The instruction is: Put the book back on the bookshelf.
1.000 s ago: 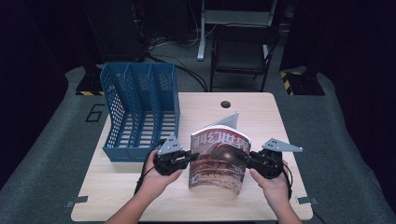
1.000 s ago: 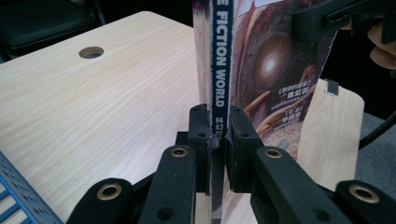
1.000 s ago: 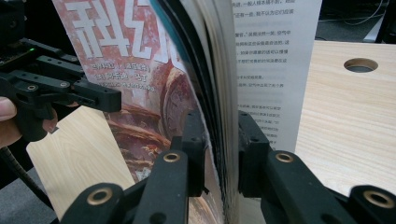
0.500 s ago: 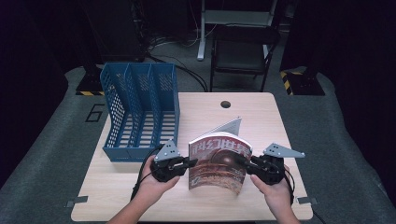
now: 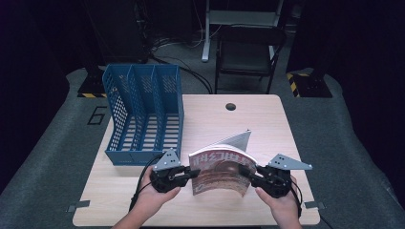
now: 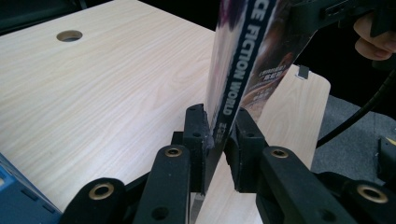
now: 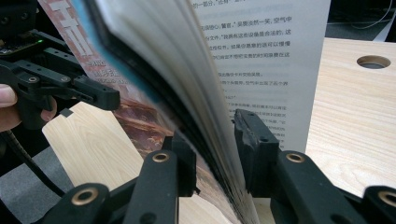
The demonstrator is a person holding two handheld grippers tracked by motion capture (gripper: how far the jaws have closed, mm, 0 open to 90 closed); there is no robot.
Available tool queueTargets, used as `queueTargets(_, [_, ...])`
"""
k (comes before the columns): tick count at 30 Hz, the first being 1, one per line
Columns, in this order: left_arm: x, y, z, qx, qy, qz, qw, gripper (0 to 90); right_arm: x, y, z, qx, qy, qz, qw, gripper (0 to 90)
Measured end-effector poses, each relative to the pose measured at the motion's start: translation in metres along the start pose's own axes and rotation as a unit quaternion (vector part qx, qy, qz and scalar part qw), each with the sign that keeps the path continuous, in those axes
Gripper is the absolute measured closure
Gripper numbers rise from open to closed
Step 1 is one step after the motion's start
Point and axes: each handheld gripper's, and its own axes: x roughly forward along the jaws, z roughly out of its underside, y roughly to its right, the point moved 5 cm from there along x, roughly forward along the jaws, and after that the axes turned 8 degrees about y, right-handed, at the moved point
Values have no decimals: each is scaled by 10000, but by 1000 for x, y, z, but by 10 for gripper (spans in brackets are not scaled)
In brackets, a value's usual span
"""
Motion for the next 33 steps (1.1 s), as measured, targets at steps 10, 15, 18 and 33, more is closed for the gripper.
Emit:
queueTargets(10, [-6,-2,5,-65,-99,17,9999,776,-5,2,10,120,-34,119,9999,647])
queueTargets(15, [-6,0,-6,18,-46,125,9999,733,-5,5,13,173,-25,127,9998,646])
queueTargets(18, [-5,3,-16,76,-42,140,9999,709,-5,4,14,166,-41,135,9998,646])
queueTargets(33, [5,6,-57,249,-270,295,9989,550,-3,8,21,259,-57,179,9995,627])
